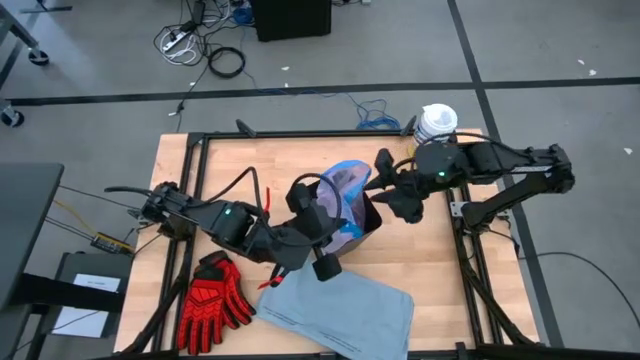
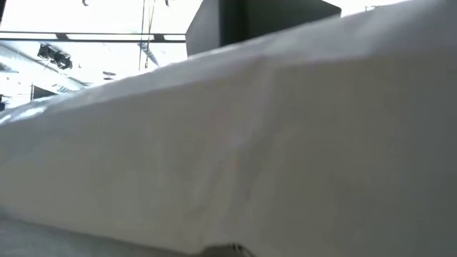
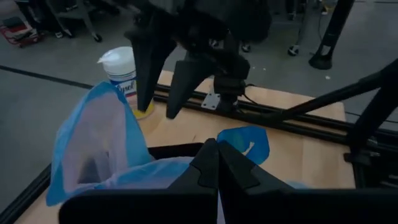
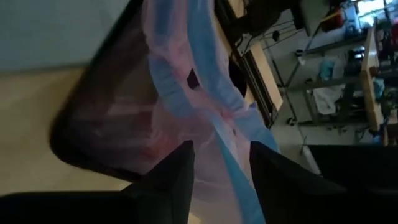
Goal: Place trash/remove bag and relplace
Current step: Remove the pink trash bag from the trash bin
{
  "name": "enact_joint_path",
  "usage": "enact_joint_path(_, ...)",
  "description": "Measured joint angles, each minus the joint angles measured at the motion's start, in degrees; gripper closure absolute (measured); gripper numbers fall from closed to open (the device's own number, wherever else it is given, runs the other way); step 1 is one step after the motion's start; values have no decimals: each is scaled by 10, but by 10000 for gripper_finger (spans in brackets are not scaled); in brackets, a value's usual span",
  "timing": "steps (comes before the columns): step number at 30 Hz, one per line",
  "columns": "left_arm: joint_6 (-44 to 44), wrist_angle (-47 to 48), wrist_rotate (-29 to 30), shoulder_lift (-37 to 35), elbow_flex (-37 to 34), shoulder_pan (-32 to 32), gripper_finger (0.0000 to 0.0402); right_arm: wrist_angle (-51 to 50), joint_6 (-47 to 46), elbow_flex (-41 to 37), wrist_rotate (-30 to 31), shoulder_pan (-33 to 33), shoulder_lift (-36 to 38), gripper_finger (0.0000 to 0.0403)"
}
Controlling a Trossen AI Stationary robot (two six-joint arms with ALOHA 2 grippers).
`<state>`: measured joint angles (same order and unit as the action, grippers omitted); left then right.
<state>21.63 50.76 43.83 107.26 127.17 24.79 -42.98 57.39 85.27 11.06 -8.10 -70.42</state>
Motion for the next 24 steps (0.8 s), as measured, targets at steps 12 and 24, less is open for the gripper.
enact_joint_path(12,57,86,-104,0,0,20,398,-25,82,0,-34,58,-11,267)
enact_joint_path(24,91,124,-109,-1,0,42,398,-26,118,0,-32,106,18,268)
